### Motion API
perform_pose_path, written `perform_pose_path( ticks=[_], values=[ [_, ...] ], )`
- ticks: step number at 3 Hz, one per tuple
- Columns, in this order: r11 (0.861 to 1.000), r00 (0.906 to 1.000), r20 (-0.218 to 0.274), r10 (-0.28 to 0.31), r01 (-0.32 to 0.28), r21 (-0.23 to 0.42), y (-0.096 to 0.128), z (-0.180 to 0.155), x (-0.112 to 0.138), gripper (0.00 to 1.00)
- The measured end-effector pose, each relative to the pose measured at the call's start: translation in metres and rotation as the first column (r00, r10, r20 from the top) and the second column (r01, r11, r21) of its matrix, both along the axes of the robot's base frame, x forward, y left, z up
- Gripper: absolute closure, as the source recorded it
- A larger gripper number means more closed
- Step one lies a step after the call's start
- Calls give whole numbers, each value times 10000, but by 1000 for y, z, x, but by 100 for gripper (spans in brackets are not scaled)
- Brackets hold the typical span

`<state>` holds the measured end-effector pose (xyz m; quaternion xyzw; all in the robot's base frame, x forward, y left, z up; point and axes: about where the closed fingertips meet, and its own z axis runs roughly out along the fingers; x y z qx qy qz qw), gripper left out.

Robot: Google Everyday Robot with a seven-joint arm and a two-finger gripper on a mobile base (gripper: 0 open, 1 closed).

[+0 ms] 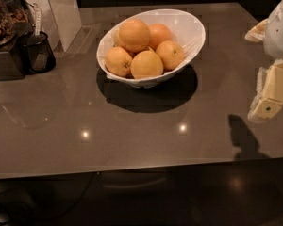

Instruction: Pick orange from white bowl

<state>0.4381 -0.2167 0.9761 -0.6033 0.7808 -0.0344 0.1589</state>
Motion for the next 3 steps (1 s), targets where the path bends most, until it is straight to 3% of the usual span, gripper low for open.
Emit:
perform_pose_path(
  ticks=[1, 2, 3],
  values=[
    [10000, 10000, 1, 2, -2, 2, 0, 0, 0, 0],
    [9958, 9971, 396, 656, -679, 618, 29, 16, 23, 0],
    [9799, 9863, 710, 1491, -1569, 1230, 68, 33, 51, 0]
  ],
)
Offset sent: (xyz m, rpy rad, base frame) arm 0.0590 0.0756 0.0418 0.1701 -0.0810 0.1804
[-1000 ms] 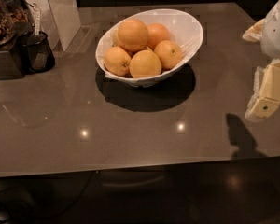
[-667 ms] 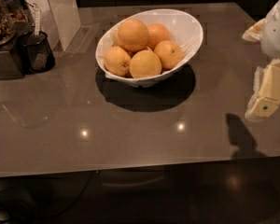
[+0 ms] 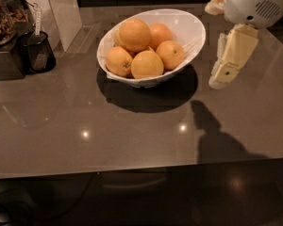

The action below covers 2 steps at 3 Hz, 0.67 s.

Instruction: Pick orange from white bowl

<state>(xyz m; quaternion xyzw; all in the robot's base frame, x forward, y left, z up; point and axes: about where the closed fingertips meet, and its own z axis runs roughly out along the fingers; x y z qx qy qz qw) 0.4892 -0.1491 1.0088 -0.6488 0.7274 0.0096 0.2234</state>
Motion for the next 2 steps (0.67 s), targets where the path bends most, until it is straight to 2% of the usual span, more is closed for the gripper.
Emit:
perform_pose_path(
  ticks=[1, 2],
  values=[
    [10000, 9999, 146, 36, -37, 61, 3, 6, 3, 0],
    [9989, 9994, 227, -274, 265, 389, -1, 6, 5, 0]
  ],
)
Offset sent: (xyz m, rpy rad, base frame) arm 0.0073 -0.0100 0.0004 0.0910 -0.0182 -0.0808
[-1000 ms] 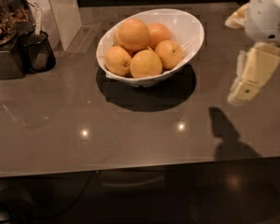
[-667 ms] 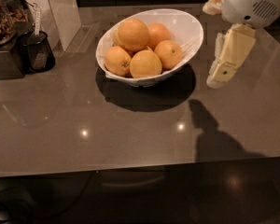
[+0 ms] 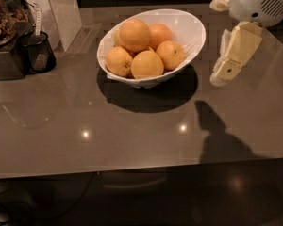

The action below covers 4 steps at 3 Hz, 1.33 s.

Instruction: Pick orange from white bowl

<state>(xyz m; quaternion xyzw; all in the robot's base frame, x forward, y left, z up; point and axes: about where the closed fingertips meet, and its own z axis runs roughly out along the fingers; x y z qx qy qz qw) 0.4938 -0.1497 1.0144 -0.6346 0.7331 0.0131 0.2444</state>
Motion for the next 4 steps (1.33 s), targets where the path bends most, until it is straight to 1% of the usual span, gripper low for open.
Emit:
perform_pose_path(
  ticks=[1, 2, 3, 4],
  values=[
    [9983, 9989, 466, 55, -82, 581, 9, 12, 23, 0],
    [9907, 9933, 902, 718, -814, 1086, 39, 31, 53, 0],
    [9769, 9829, 940, 1582, -1697, 1298, 79, 38, 76, 0],
    [9744, 9804, 1036, 1675, -1806, 1342, 86, 42, 79, 0]
  ],
)
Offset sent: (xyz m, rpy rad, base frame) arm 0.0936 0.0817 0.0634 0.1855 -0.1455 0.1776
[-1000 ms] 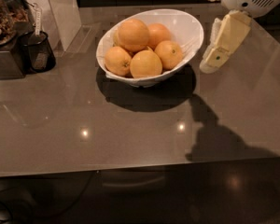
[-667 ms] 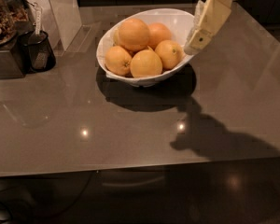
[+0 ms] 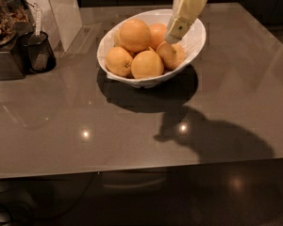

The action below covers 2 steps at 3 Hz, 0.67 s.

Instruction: Pick orange from white bowl

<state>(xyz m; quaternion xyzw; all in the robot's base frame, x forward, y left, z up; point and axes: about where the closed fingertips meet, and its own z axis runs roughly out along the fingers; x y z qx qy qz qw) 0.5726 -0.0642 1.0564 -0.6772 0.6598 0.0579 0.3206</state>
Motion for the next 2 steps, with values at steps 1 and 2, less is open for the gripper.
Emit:
perform_pose_path(
  ticks=[1, 2],
  values=[
    [9996, 9999, 60, -118, 116, 258, 0, -1, 3, 0],
    [9972, 9998, 26, 219, -220, 722, 18, -5, 19, 0]
  ],
)
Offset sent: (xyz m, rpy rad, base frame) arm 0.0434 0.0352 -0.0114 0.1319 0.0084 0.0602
